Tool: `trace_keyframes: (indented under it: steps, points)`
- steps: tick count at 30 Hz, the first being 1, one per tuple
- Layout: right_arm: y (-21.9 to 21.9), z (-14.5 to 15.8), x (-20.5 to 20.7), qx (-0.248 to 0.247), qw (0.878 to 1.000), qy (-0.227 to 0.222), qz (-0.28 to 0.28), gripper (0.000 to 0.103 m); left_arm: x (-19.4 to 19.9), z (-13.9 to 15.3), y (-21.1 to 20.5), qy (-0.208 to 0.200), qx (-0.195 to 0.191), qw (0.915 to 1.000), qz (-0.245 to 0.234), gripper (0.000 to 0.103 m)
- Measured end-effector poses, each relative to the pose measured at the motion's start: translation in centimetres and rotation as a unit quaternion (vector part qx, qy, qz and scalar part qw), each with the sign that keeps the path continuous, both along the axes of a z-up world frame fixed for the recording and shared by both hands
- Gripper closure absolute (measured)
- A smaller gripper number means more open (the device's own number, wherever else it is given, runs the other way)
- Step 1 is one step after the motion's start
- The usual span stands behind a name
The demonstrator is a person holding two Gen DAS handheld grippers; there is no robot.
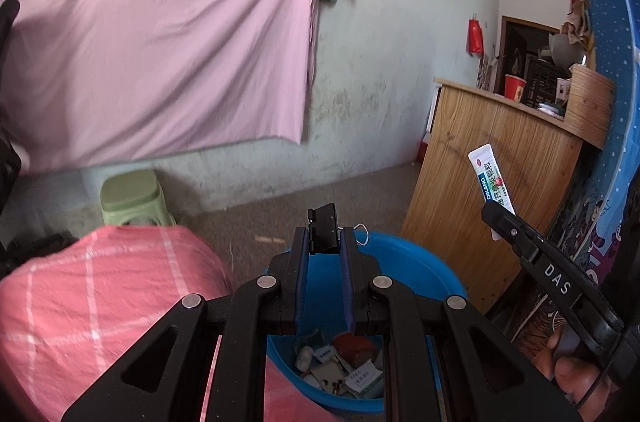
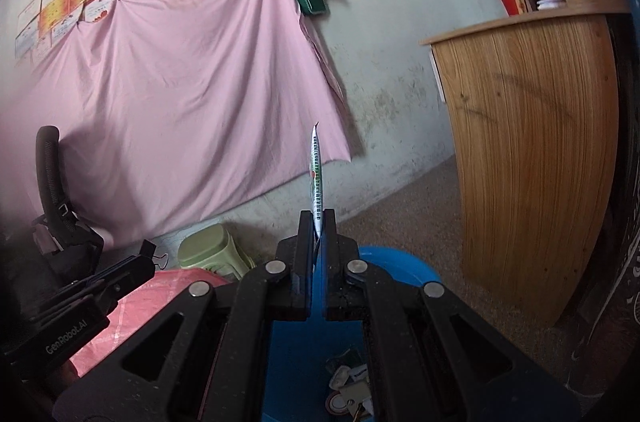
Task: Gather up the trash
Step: 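Carry tube and clip over the blue bucket and open both grippers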
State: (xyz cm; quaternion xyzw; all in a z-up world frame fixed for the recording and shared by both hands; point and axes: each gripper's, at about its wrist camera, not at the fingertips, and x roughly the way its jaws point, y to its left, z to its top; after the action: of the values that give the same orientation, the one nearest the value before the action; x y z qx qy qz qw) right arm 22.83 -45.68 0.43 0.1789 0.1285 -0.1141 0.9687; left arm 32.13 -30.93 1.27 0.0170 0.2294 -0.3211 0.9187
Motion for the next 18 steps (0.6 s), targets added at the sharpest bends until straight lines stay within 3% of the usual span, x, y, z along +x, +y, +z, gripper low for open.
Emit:
trace_keyframes:
  steps: [8, 18]
  points:
    - [0.3, -1.0, 1.2, 0.005, 0.999, 0.036, 0.015, 0.084, 1.2, -0.6, -0.4, 0.046, 0.001, 0.9989, -0.004, 0.091]
    - [0.8, -1.3, 2.0, -0.005, 0.998, 0.057, 0.025, 0.084, 1.4, -1.0, -1.1, 0.066, 0.019, 0.9976, -0.012, 0.091]
